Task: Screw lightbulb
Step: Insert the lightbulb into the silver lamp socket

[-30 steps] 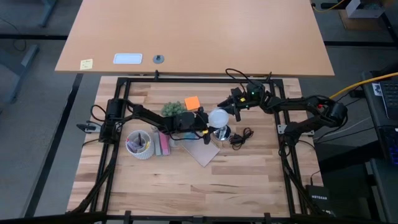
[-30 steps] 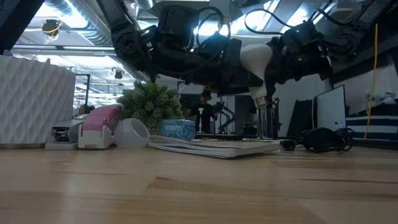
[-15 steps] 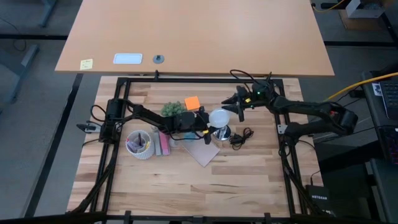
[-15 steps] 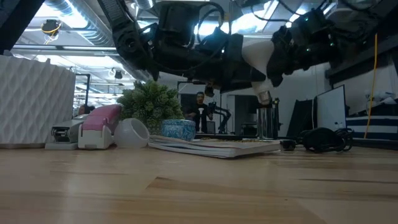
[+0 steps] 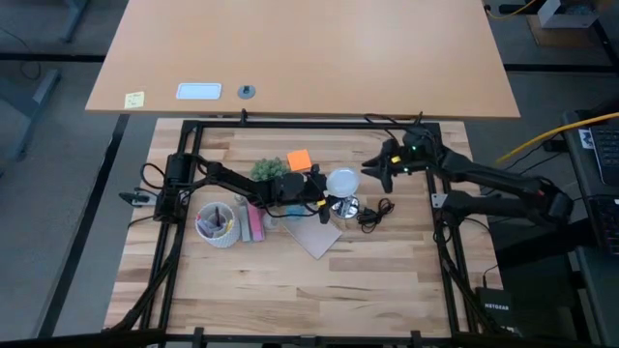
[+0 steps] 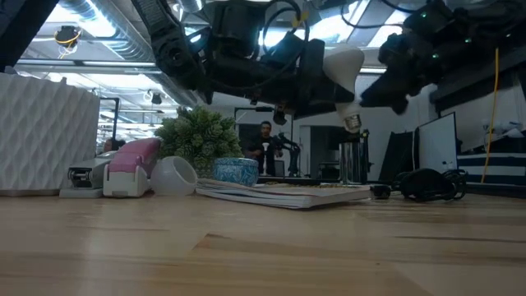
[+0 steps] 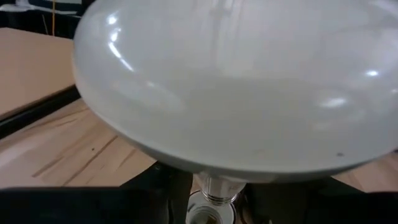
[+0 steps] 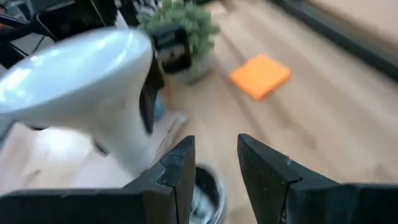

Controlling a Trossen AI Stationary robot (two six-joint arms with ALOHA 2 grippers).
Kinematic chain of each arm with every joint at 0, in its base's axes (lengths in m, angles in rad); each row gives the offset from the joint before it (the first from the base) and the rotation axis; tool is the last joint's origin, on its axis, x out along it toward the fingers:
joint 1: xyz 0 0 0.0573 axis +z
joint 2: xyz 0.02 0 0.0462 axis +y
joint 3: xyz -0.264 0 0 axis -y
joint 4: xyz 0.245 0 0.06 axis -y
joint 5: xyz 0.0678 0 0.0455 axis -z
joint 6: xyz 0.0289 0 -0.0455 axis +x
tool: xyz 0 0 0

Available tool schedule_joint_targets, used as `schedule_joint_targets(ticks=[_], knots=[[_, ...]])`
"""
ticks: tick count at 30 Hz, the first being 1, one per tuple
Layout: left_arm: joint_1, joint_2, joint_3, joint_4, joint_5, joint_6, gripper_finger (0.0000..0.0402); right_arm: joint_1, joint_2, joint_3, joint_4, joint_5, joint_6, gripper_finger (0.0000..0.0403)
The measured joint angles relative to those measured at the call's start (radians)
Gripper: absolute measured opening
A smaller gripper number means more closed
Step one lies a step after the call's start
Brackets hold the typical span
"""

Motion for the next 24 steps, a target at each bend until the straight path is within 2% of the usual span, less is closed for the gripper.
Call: schedule_joint_targets(ticks=[5,8,14,18,24], knots=[[0.000,0.000,0.000,-0.001,0.000,0.007,0.0150,0.000,-0.065,0.000,-0.172,-0.046,0.092,0.0127],[0.000,0.000,0.000,-0.001,0.000,0.055,0.0150,0.001,-0.097,0.000,-0.212,-0.020,0.093,0.0127],[0.000,0.000,0.000,-0.045,0.000,0.086,0.0150,0.001,-0.141,0.000,-0.145,0.049,0.084,0.0127],[0.001,0.000,0.000,-0.106,0.000,0.085,0.0150,0.001,-0.154,0.000,-0.073,0.061,0.087,0.0127],[0.001,0.000,0.000,-0.091,0.000,0.084,0.0150,0.001,-0.150,0.000,-0.010,0.064,0.109,0.0127]])
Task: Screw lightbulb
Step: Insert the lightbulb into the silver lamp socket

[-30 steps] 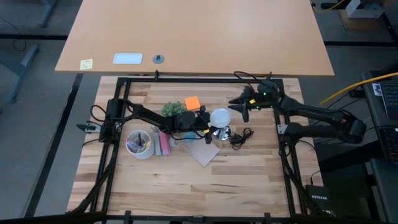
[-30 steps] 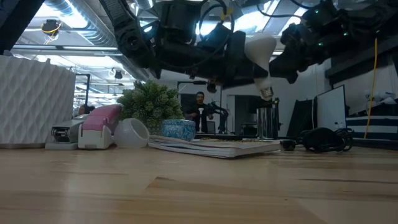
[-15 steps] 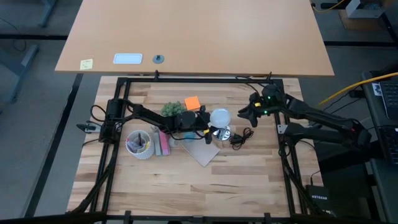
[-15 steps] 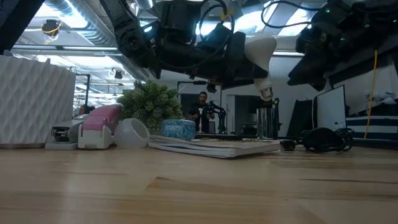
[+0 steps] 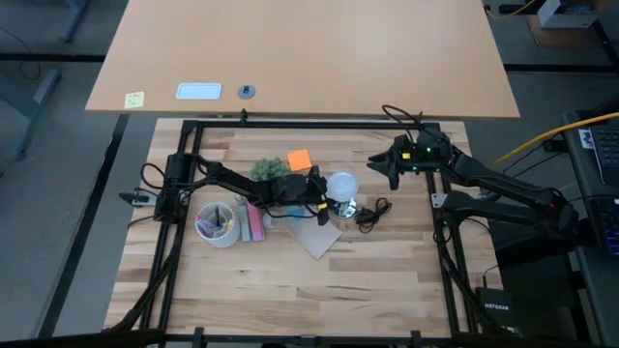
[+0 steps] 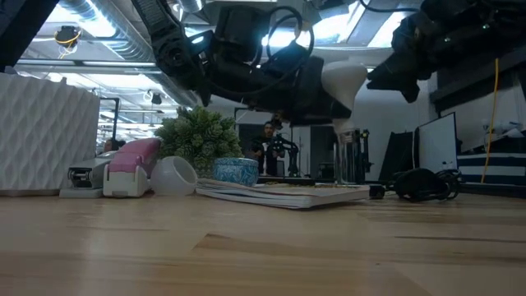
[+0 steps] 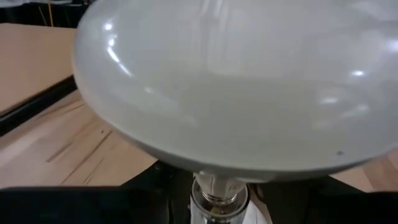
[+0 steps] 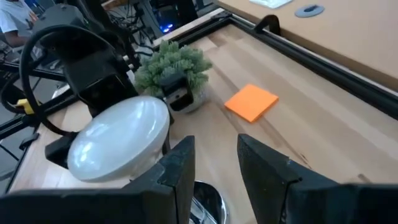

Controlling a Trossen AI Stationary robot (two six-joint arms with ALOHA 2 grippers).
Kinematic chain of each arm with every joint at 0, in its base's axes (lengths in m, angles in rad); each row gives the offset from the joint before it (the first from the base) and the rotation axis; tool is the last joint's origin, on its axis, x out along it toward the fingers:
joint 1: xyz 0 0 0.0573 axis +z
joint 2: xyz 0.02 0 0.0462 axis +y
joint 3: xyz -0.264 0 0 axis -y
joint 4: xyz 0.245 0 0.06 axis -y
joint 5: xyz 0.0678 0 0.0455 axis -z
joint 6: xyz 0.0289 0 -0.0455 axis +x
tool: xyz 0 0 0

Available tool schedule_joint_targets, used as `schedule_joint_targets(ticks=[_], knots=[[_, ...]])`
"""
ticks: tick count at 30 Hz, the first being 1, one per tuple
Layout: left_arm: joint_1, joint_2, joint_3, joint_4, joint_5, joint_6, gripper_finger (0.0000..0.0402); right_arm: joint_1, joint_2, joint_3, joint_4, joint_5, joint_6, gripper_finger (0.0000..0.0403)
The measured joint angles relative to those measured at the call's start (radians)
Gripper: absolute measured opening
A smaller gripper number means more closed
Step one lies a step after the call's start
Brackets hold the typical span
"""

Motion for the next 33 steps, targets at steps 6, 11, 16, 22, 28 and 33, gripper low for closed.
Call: schedule_joint_targets(ticks=[6,11,16,22,28,33], knots=[[0.002,0.000,0.000,0.009,0.000,0.001,0.0150,0.004,0.000,0.000,0.004,0.008,0.000,0.0127],[0.002,0.000,0.000,0.006,0.000,0.018,0.0150,0.088,0.000,0.000,0.056,0.083,-0.004,0.0127],[0.002,0.000,0.000,0.005,0.000,0.017,0.0150,0.189,0.000,0.000,0.087,0.220,-0.017,0.0127],[0.000,0.000,0.000,-0.023,0.000,0.017,0.0150,0.281,0.000,0.000,0.103,0.368,-0.020,0.0127],[0.000,0.020,0.000,-0.006,0.000,0.015,0.0150,0.369,0.000,0.000,0.104,0.476,-0.020,0.0127],[0.000,0.032,0.000,-0.003,0.000,0.009,0.0150,0.432,0.020,-0.001,0.127,0.562,-0.019,0.0127]])
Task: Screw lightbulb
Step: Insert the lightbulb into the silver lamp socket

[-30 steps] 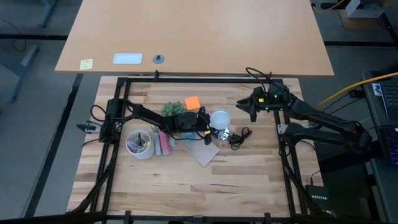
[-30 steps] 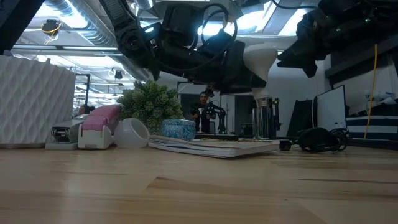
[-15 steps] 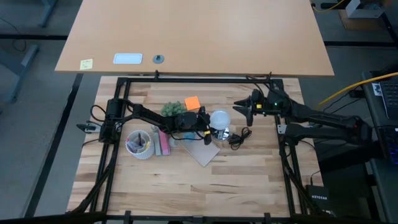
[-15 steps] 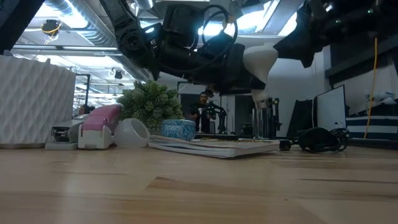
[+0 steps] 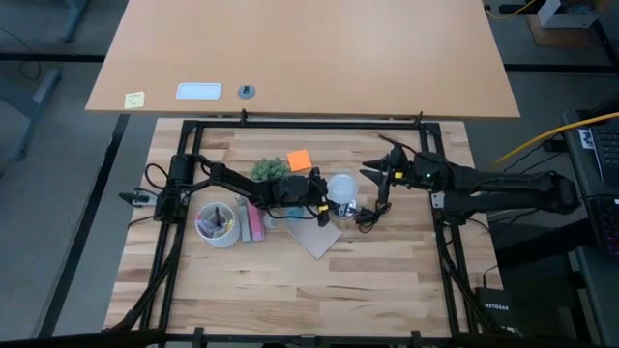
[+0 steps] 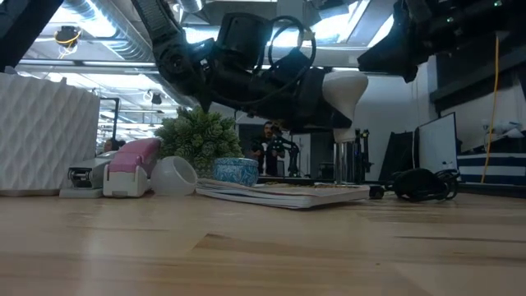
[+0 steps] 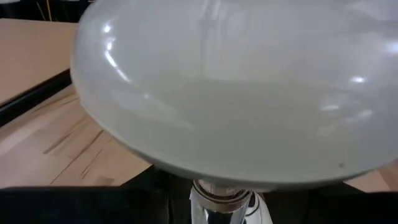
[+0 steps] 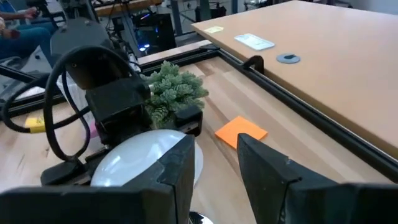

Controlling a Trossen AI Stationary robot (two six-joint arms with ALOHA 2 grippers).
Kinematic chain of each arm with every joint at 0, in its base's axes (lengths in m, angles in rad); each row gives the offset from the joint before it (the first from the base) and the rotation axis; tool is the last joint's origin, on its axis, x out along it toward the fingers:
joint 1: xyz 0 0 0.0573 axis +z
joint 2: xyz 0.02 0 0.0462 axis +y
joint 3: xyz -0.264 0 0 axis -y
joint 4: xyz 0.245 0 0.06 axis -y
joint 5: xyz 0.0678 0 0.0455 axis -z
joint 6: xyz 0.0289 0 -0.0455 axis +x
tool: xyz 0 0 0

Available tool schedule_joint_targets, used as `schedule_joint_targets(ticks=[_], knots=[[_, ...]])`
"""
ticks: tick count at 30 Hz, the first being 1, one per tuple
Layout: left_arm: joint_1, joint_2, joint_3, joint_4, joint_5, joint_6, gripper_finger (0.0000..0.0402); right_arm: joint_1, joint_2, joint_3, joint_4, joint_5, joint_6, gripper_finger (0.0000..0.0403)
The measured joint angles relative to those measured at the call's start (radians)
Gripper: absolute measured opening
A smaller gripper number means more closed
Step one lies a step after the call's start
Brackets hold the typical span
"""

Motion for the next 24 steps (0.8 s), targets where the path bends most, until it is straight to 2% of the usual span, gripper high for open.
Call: schedule_joint_targets(ticks=[8,15,18,24], knots=[[0.000,0.003,0.000,0.000,0.000,0.003,0.0150,0.033,0.139,0.000,0.122,0.017,0.001,0.0127],[0.000,0.003,0.000,-0.005,0.000,0.006,0.0150,0.032,0.221,0.000,0.168,0.094,0.000,0.0127],[0.000,0.003,0.000,-0.006,0.000,0.006,0.0150,0.032,0.221,0.000,0.199,0.085,-0.001,0.0127],[0.000,0.003,0.000,-0.007,0.000,0.006,0.0150,0.032,0.214,0.000,0.228,-0.004,-0.007,0.0127]])
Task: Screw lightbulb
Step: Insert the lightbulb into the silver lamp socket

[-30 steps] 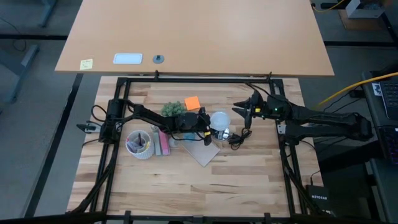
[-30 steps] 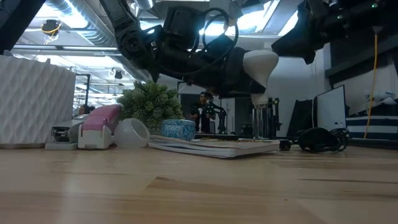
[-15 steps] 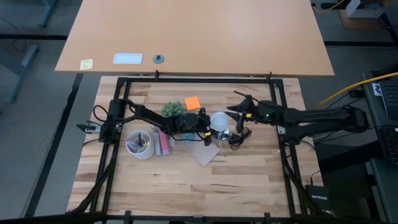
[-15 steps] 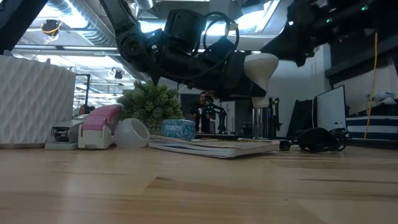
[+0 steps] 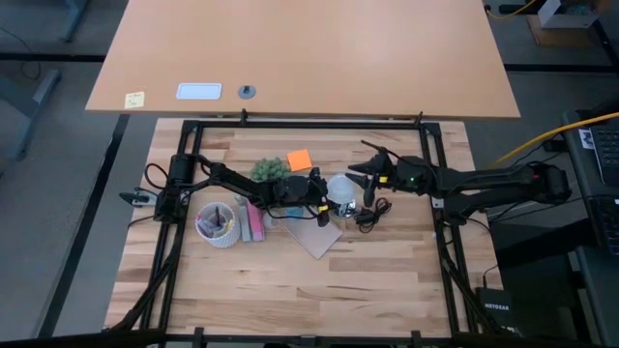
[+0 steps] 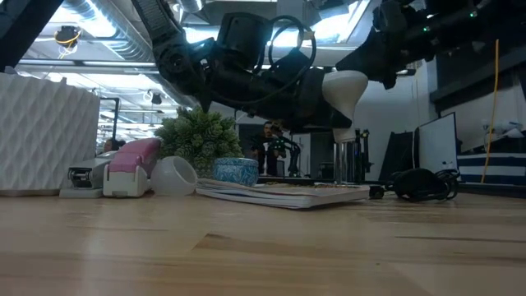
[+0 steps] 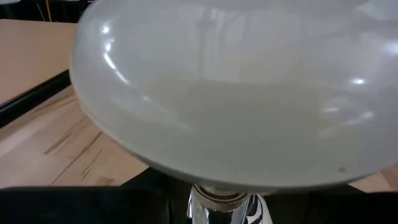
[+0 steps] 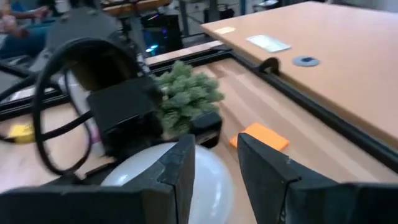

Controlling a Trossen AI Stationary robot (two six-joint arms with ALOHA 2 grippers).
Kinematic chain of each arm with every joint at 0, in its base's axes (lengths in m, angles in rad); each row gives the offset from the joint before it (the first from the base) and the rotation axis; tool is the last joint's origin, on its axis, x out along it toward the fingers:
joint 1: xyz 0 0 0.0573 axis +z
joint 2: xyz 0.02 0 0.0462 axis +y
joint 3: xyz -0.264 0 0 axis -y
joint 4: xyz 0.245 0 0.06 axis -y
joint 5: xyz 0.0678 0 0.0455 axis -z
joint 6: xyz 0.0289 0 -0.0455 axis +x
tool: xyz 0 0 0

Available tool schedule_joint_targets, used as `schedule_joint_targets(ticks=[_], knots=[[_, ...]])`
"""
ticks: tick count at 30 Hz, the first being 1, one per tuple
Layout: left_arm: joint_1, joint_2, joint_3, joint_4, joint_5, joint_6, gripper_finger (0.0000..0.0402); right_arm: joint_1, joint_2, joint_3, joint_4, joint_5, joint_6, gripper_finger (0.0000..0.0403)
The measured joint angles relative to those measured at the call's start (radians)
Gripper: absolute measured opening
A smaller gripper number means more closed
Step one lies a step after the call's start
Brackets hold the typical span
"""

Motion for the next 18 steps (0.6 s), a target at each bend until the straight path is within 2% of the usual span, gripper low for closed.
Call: schedule_joint_targets(ticks=[4,18], knots=[[0.000,0.001,0.000,0.004,0.000,0.000,0.0150,0.000,0.000,0.000,-0.029,-0.038,0.000,0.0127],[0.000,-0.005,-0.001,0.008,0.001,0.029,0.0155,0.000,-0.003,0.005,-0.130,-0.055,0.027,0.0127]])
